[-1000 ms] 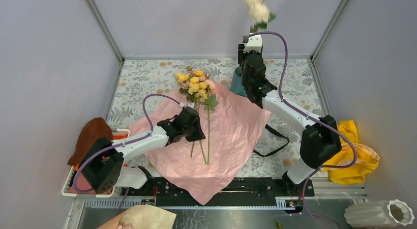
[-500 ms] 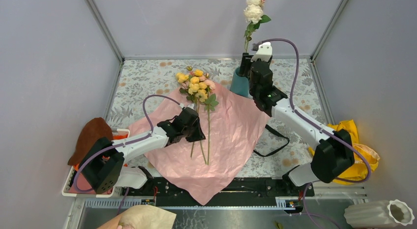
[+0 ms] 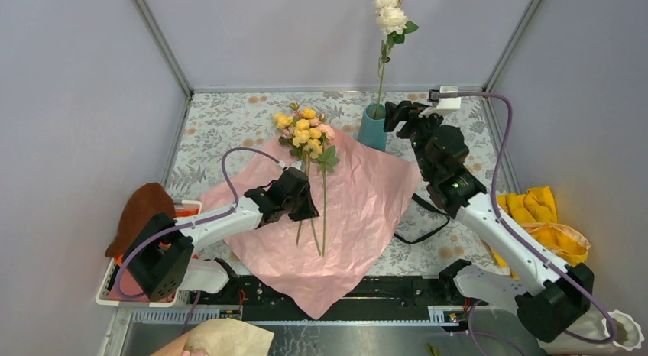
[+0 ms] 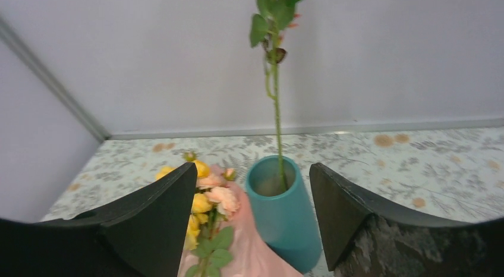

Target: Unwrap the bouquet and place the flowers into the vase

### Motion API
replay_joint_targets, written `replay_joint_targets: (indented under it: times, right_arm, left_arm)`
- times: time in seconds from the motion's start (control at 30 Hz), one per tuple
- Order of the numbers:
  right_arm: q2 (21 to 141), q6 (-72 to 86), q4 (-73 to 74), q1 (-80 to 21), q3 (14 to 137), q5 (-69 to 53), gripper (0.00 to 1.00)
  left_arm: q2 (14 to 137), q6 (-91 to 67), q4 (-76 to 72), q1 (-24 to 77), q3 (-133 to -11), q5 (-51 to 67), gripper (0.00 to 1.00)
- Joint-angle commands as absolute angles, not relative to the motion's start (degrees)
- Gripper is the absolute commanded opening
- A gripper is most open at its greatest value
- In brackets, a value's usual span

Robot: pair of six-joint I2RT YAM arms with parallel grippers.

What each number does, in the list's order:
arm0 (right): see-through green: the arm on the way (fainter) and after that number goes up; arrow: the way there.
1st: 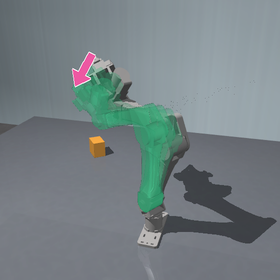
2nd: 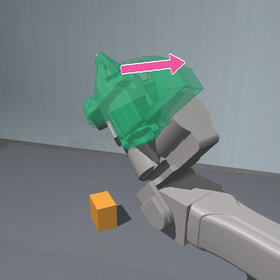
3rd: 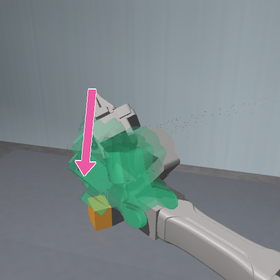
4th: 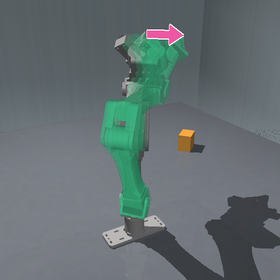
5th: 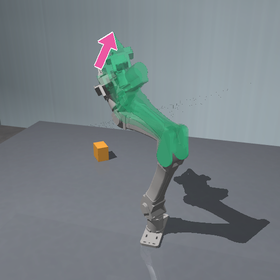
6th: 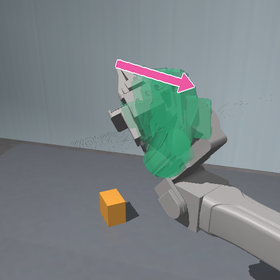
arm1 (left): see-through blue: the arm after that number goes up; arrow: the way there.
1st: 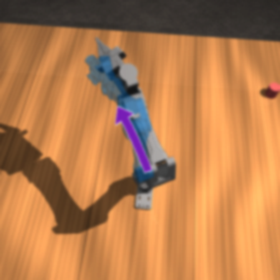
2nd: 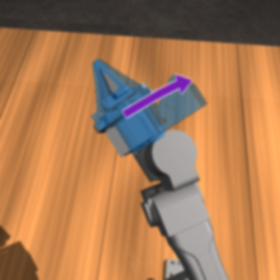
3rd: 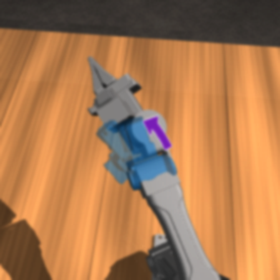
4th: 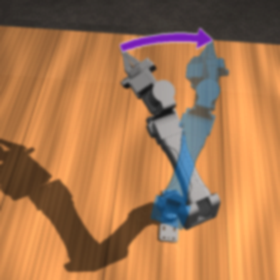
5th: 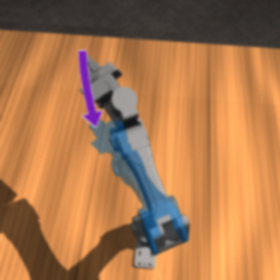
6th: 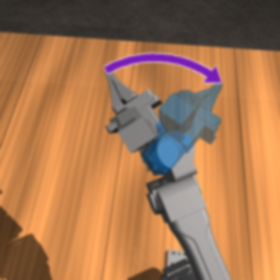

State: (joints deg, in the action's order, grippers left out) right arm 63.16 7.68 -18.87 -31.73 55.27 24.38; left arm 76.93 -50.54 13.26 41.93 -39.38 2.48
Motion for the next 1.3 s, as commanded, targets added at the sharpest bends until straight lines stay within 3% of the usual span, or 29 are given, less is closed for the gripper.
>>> replay_joint_targets:
  times: [0.0, 0.17, 0.37, 0.57, 0.7, 1.03, 1.27]
  right_arm:
    - [56.97, 10.97, -22.28, -32.05, 54.57, 12.73, 0.75]
    - [59.64, 12.12, -11.01, -34.68, 62.11, 11.52, 0.64]
    - [65.45, 11.23, -6.12, -44.57, 64.29, 13.96, 0.63]
    - [74.10, 17.78, -0.71, -46.21, 63.16, 11.99, 0.60]
    - [83.51, 19.07, 7.09, -46.45, 67.73, 10.81, 0.54]
    - [108.49, 21.07, 21.11, -46.58, 83.41, 8.87, 0.31]
    - [117.46, 19.98, 22.75, -46.58, 89.90, 10.76, 0.29]
  left_arm:
    - [74.85, -51.01, 14.19, 41.57, -39.81, -2.41, 0.05]
    - [69.33, -50.45, 21.94, 41.55, -43.29, -10.48, 0.05]
    - [60.32, -53.45, 33.52, 41.50, -47.86, -24.31, 0.05]
    - [50.40, -60.12, 44.49, 41.51, -49.79, -37.27, 0.07]
    - [46.44, -60.48, 44.65, 41.53, -47.99, -38.60, 0.10]
    - [51.64, -59.65, 42.34, 41.44, -46.90, -34.38, 0.10]
    - [51.54, -58.68, 40.55, 41.46, -45.30, -33.98, 0.11]
